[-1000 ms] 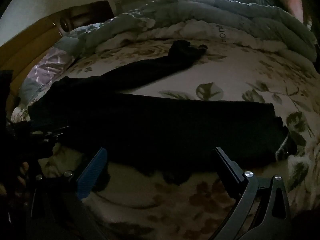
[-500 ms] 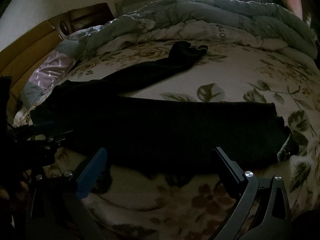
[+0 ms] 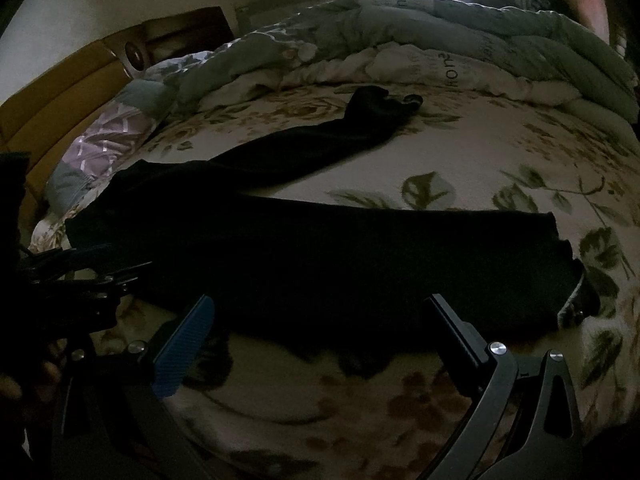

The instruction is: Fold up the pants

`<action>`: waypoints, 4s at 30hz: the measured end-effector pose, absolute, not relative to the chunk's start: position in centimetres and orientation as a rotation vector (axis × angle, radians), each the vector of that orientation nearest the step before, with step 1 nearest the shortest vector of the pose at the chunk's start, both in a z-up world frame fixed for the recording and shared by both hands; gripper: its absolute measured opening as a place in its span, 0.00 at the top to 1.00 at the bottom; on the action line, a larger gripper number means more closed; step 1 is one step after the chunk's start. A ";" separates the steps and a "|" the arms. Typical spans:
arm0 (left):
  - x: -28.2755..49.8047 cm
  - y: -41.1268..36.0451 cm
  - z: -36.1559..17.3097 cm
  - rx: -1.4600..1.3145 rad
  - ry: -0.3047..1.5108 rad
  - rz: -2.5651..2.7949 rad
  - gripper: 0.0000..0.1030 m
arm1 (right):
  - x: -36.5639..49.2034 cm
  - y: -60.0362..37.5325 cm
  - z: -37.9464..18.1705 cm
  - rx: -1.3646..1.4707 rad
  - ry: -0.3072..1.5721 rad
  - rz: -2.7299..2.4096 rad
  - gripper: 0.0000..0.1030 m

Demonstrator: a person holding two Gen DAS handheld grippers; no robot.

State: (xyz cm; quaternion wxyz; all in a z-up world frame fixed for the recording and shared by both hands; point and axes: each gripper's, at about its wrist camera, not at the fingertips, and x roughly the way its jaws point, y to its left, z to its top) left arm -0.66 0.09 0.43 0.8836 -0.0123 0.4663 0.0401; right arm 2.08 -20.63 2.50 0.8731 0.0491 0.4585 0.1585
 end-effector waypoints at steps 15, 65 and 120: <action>-0.8 0.3 0.4 -0.028 0.973 0.077 0.21 | 2.1 -20.3 2.8 0.103 0.961 0.328 0.00; 6.6 -2.9 2.1 0.108 0.982 -0.055 0.21 | 11.5 -24.8 3.5 0.279 1.014 0.285 0.24; 13.2 -5.8 4.5 0.222 0.959 -0.331 0.96 | 20.7 -32.7 4.5 0.714 0.961 0.093 0.94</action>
